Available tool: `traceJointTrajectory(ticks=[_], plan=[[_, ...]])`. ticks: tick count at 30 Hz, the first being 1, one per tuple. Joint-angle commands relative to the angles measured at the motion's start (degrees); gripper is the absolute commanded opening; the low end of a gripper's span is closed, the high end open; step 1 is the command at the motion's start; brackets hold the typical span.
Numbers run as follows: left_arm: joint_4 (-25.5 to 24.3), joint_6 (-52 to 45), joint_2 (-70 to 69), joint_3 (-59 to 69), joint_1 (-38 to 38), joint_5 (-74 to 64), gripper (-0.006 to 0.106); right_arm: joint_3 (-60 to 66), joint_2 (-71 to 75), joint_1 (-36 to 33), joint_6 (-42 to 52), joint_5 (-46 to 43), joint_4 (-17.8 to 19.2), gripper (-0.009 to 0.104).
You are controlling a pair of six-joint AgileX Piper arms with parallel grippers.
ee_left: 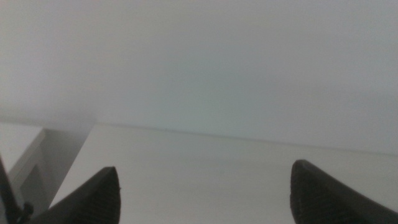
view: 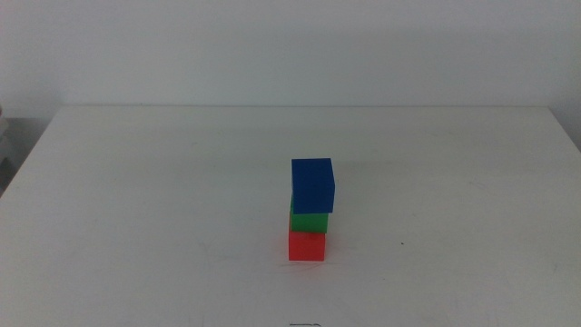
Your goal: Stack red cubes first, then green, then blue cubes in a specific spot.
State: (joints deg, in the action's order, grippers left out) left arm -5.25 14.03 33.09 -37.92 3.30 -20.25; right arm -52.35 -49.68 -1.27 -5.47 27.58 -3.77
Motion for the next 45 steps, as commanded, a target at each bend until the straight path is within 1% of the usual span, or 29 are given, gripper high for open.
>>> traceJointTrajectory(ticks=[1, 5, 6, 8, 12, 14, 19, 24, 37, 45], plan=[[-0.03, 0.74, -4.55, 2.34, 0.11, 4.64, 0.094, 4.49, 4.68, 0.37, 0.77, -6.80, 0.66, 0.083], [-0.03, 0.74, -12.97, 9.29, 0.11, 4.65, 0.094, 15.70, 15.56, 0.37, 0.77, -6.79, 0.82, 0.083], [-0.03, 0.74, -14.98, 10.69, 0.11, 4.65, 0.094, 18.10, 18.36, 0.37, 0.77, -6.91, 1.50, 0.083], [-0.03, 0.74, -18.19, 14.36, 0.11, 4.71, 0.094, 22.20, 23.16, 0.37, 0.77, -7.72, 3.77, 0.083], [-0.03, 0.74, -24.56, 21.45, 0.11, 4.71, 0.094, 30.63, 33.21, 0.37, 0.77, -9.60, 9.99, 0.083], [-0.03, 0.74, -27.09, 24.70, 0.11, 4.76, 0.094, 34.96, 38.18, 0.37, 0.77, -10.61, 11.57, 0.083], [-0.03, 0.74, -31.55, 30.33, 0.11, 4.76, 0.094, 43.73, 47.30, 0.37, 0.77, -10.56, 11.59, 0.083], [-0.03, 0.74, -33.86, 33.48, 0.11, 4.78, 0.094, 49.21, 51.46, 0.37, 0.77, -10.50, 11.59, 0.083], [-0.03, 0.74, -35.07, 39.50, 0.11, 6.00, 0.094, 52.94, 51.53, 0.37, 0.77, -9.71, 12.28, 0.083], [-0.03, 0.74, -35.07, 39.45, 0.11, 6.25, 0.094, 52.94, 51.53, 0.37, 0.77, -9.70, 12.51, 0.083]])
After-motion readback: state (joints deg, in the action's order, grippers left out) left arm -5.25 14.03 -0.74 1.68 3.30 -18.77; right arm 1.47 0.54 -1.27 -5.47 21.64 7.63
